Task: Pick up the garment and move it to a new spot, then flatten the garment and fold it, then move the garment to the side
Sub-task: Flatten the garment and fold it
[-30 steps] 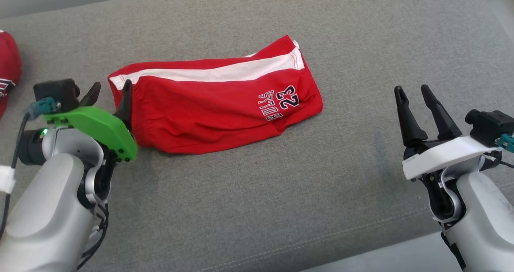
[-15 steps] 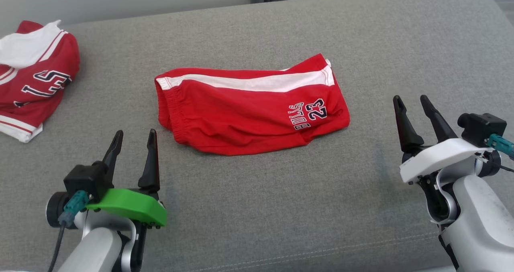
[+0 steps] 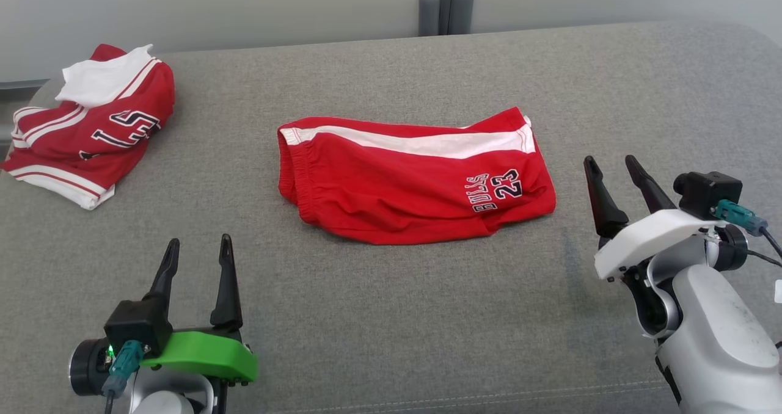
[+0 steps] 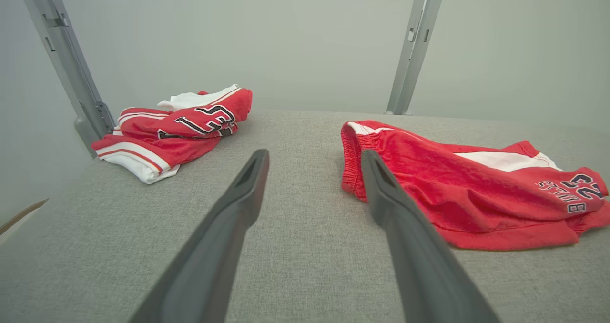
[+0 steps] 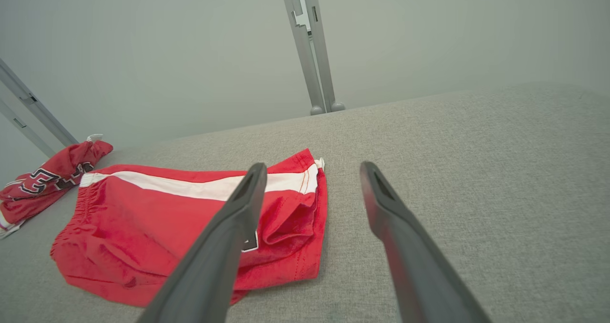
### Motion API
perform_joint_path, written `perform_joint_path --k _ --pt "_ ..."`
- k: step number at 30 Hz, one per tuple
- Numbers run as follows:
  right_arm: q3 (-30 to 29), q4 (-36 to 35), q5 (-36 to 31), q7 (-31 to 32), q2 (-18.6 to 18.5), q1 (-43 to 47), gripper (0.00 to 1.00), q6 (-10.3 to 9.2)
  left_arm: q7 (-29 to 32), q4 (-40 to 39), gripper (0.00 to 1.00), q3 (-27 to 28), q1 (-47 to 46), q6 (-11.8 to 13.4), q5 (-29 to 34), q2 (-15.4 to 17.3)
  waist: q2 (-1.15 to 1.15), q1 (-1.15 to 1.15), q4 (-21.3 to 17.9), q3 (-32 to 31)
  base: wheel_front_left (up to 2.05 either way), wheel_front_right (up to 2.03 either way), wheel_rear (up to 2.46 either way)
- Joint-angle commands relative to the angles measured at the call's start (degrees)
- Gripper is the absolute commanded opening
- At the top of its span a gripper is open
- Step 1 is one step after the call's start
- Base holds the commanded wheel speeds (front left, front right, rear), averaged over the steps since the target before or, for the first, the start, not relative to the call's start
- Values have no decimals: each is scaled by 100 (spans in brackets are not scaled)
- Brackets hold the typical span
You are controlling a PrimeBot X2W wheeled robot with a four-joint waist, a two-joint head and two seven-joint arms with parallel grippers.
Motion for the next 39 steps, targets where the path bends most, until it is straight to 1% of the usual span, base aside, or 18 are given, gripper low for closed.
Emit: perform_joint_path --k 1,4,7,13,18,23,26,31,35,39 --pt "-22 101 -84 28 34 -103 100 -4 -21 -20 100 101 139 -35 80 -64 0 0 57 -22 0 0 0" --pt "-84 343 -194 102 77 -275 100 -5 -22 -70 100 256 264 -92 159 -143 0 0 110 -1 0 0 0" --pt "-155 703 -318 243 199 -540 100 -4 -22 -86 100 324 329 -175 245 -265 0 0 198 47 0 0 0" --pt "-257 1679 -597 490 348 -1157 100 -4 -23 -4 100 308 253 -360 405 -504 0 0 479 206 0 0 0" --pt "-458 2622 -896 640 326 -1620 100 -4 -22 99 100 371 153 -510 458 -676 0 0 707 302 0 0 0" --pt "-702 3426 -1139 648 271 -1950 100 -4 -23 152 100 483 116 -648 524 -803 0 0 908 392 0 0 0" --pt "-839 3774 -1088 607 305 -2099 100 -4 -24 182 100 562 96 -707 574 -852 0 0 986 461 0 0 0" --pt "-1015 4113 -996 538 306 -2251 100 -4 -23 230 100 614 92 -783 643 -944 0 0 1052 527 0 0 0" --pt "-1301 4325 -689 580 355 -2341 100 -4 -23 283 100 634 56 -856 709 -1010 0 0 1110 567 0 0 0" --pt "-1409 4441 -491 682 450 -2322 100 -3 -23 310 100 687 44 -914 763 -1063 0 0 1144 562 0 0 0"
